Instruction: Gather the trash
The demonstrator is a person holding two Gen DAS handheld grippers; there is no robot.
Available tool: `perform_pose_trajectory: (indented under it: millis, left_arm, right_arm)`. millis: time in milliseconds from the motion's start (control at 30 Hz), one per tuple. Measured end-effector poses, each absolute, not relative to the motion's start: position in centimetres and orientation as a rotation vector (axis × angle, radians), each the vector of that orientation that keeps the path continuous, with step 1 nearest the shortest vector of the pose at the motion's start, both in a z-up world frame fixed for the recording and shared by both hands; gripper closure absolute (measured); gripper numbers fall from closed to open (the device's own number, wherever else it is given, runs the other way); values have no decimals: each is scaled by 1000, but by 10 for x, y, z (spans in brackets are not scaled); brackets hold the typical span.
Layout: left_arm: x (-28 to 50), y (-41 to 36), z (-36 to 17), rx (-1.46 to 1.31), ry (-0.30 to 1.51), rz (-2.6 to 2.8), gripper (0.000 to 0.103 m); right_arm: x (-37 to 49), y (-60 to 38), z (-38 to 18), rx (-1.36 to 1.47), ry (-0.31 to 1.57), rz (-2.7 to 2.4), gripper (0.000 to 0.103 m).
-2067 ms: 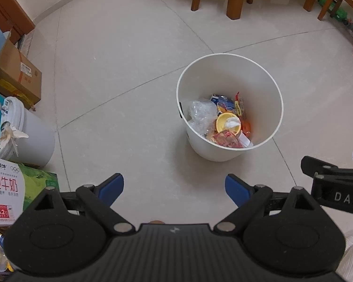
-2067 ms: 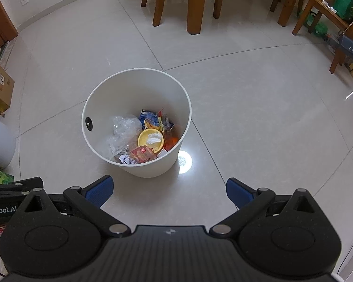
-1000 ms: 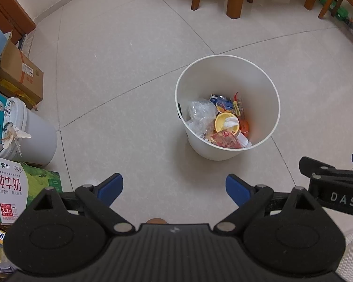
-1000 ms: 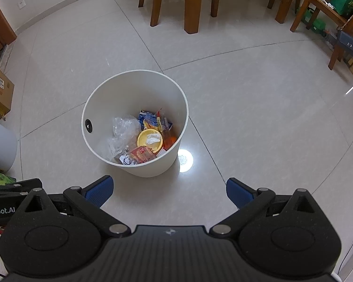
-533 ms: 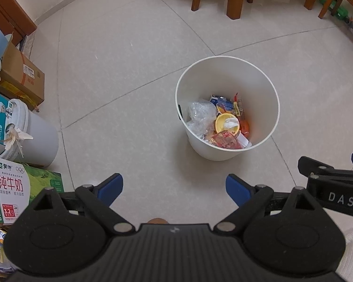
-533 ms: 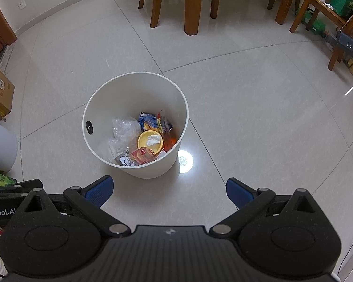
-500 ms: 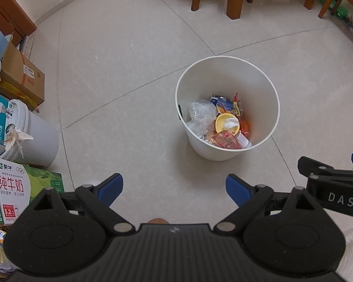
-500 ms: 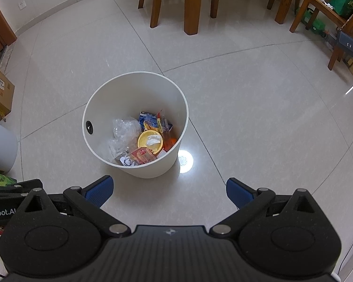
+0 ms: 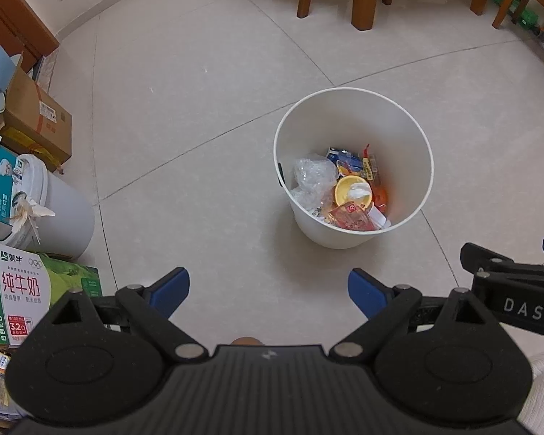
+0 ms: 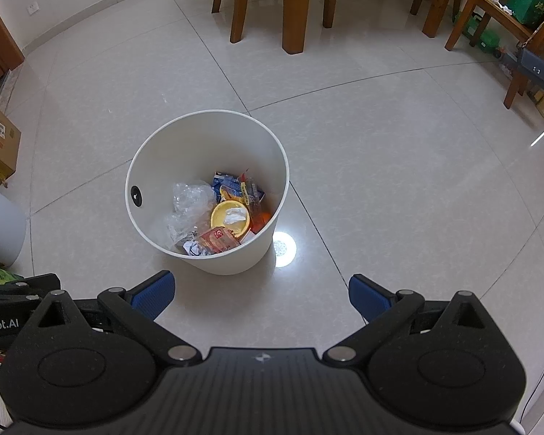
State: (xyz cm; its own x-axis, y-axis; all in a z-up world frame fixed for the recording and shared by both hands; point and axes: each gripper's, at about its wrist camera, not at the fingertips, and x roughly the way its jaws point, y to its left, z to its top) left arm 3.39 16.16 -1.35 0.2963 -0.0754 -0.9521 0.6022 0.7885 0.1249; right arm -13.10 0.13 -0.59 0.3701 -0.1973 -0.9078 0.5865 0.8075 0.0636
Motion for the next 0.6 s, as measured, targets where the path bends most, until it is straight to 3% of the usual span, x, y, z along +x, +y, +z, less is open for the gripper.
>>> perform_pose_trajectory:
  millis: [600]
  left_arm:
    - [34,161,-11,518,1191,-475,9]
  right_arm:
    - [-129,4,-6,398,1076,-523,0]
